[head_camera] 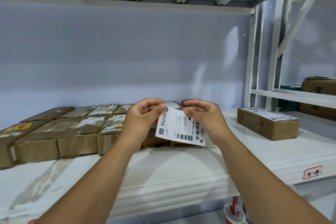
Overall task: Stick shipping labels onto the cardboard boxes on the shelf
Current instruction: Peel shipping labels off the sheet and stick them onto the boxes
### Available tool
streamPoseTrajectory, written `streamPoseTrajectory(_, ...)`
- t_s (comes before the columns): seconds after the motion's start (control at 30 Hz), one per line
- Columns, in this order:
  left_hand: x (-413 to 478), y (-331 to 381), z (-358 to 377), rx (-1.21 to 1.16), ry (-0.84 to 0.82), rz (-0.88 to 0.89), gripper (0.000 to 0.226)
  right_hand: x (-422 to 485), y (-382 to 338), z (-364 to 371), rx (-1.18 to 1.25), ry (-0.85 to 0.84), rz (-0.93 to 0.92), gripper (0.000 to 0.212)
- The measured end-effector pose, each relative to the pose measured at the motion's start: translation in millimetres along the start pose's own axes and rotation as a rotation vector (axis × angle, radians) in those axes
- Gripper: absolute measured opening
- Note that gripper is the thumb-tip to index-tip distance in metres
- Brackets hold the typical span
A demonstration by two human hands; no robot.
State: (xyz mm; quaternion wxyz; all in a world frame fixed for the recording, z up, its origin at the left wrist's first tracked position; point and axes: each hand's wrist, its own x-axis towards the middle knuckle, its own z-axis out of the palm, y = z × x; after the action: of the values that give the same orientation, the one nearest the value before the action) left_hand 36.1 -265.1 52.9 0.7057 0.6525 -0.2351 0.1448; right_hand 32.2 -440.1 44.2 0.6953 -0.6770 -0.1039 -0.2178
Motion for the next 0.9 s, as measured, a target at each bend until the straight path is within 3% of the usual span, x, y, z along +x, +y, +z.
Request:
streamPoseTrajectory(0.07, -1.0, -2.0, 0.7, 0.092, -0.036, 0.033, 0.01, -0.7, -1.5, 1.0, 0.04, 0.003, 0.007, 0.019)
streamPoseTrajectory(0.2, -0.8, -4.2, -4.5, 0.143, 0.043, 0.048, 0.023, 0.8, -3.2, -2.4, 0.114, 0.046, 0.004, 0.018)
streamPoseTrajectory(0.43, 1.5, -1.1, -14.4, -0.217, 0.227, -0.005, 0.021, 2.3, -5.1, -6.2, 0.43, 0.129, 0.026, 0.018)
streamPoseTrajectory(0.6, -0.6, 0.6, -7.7, -0.345, 0.103, -0.026, 0.034, 1.2, -3.9, -3.3, 0.278, 0.083, -0.009, 0.027)
streamPoseTrajectory(0.7, -2.9, 0.9, -1.5, -0.39, -0.043, -0.051, 0.048, 2.5, -3.1, -3.1, 0.198, 0.145, -0.019, 0.033)
streamPoseTrajectory(0.9, -6.5, -0.1, -1.7, -0.414, -0.155, -0.106, 0.056, 5.4, -1.7, -10.9, 0.372, 0.296, -0.037, 0.034)
